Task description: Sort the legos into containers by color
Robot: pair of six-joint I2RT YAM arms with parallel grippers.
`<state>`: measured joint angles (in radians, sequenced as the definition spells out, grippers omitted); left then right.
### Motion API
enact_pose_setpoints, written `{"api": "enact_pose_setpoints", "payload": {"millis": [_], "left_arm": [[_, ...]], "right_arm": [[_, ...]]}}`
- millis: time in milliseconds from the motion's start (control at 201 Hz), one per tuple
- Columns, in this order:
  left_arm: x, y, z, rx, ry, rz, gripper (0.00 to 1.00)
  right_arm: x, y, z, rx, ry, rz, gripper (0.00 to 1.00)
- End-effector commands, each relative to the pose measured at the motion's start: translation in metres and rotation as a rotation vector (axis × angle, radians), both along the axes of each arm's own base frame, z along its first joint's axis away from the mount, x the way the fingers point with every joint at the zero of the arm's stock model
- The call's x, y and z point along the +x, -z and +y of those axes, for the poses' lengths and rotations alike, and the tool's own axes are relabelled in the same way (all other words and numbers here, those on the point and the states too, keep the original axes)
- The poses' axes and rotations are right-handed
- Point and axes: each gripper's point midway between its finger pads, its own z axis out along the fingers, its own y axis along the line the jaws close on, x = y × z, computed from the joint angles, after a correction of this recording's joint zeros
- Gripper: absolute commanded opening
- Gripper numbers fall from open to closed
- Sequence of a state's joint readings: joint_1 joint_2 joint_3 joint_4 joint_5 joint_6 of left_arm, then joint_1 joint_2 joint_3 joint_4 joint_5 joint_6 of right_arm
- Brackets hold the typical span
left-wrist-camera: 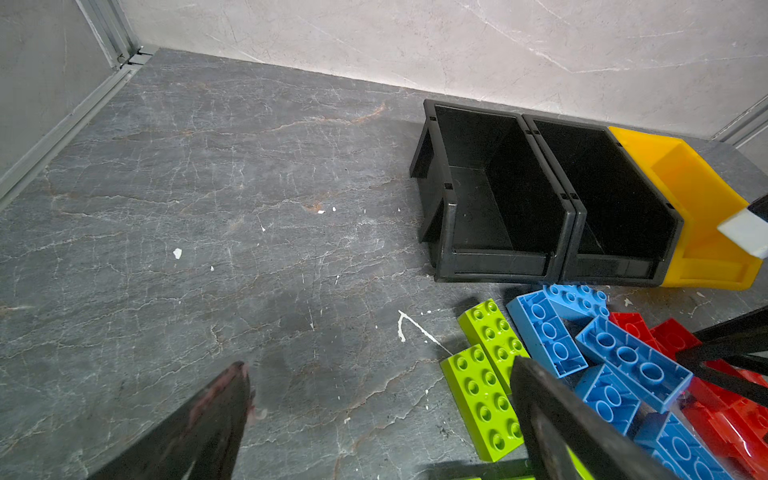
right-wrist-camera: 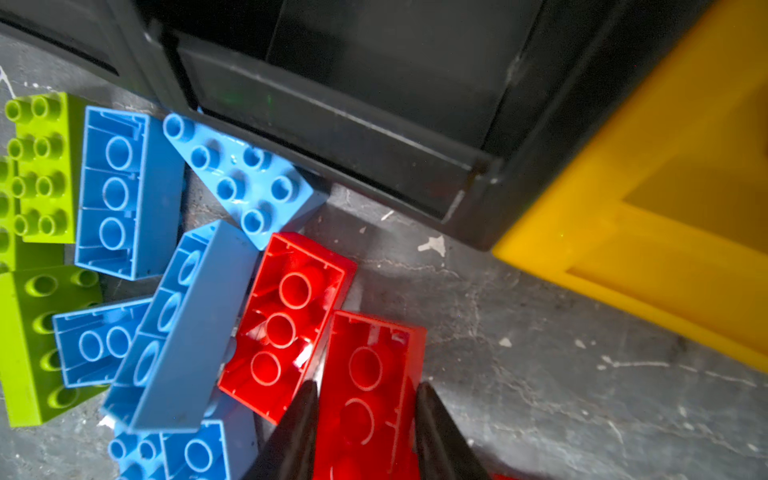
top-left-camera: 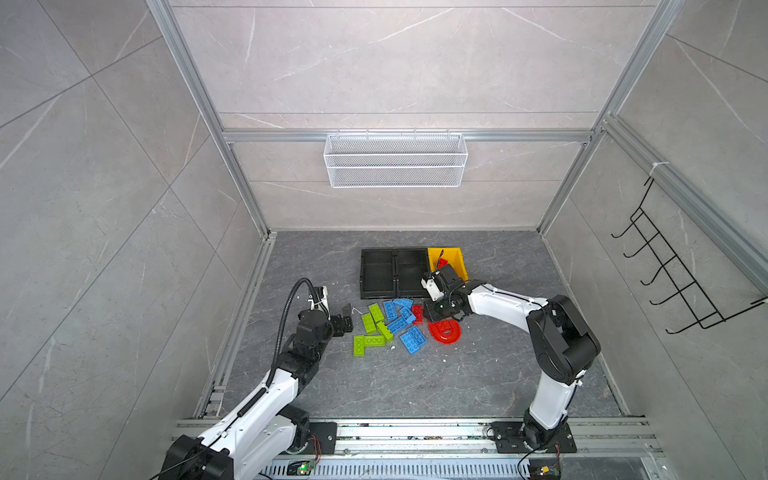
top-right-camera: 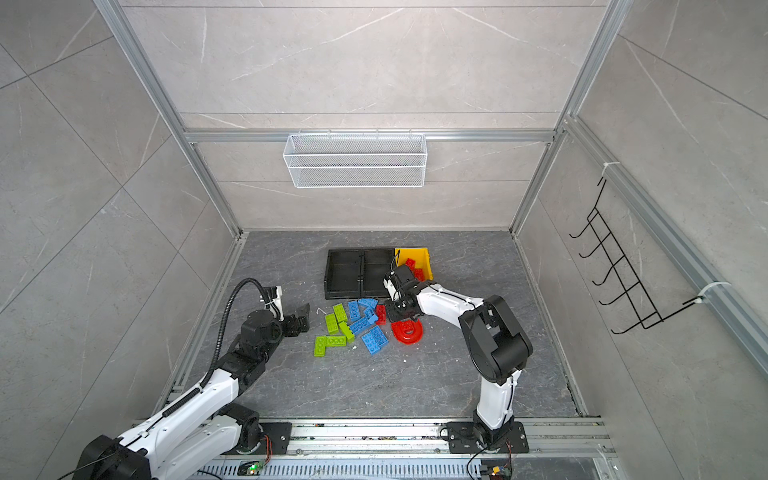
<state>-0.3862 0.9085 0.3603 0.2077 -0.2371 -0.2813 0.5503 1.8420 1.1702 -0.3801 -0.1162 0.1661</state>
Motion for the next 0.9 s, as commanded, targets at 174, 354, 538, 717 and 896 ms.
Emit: {"api": "enact_pose_setpoints", "payload": {"millis": [174,354,538,717,896], "left_arm": [[0.006,-0.021,0.001,-0.017,-0.015,-0.06,0.99],[0.006,-0.02,0.001,-0.016,-0.016,-0.058,0.99],[0.006,-0.021,0.001,-0.017,-0.015,-0.06,0.99],[0.006,-0.021,0.001,-0.017,-0.014,-0.057,0.99],[0.006,-0.022,0.001,-0.017,-0.015,-0.061,0.99]], "right_arm": [[-0.011,-0.003,-0.02,-0.068,0.048,0.022,0.29],[-0.008,-0.023,-0.019,-0.051,0.058,-0.009,0.41],[-0.01,-0.033,-0.014,-0.03,0.02,-0.025,0.49],[-0.015,-0.021,-0.015,-0.034,0.079,0.057,0.5],[-0.02,-0.011,-0.016,-0.034,0.132,0.11,0.53]]}}
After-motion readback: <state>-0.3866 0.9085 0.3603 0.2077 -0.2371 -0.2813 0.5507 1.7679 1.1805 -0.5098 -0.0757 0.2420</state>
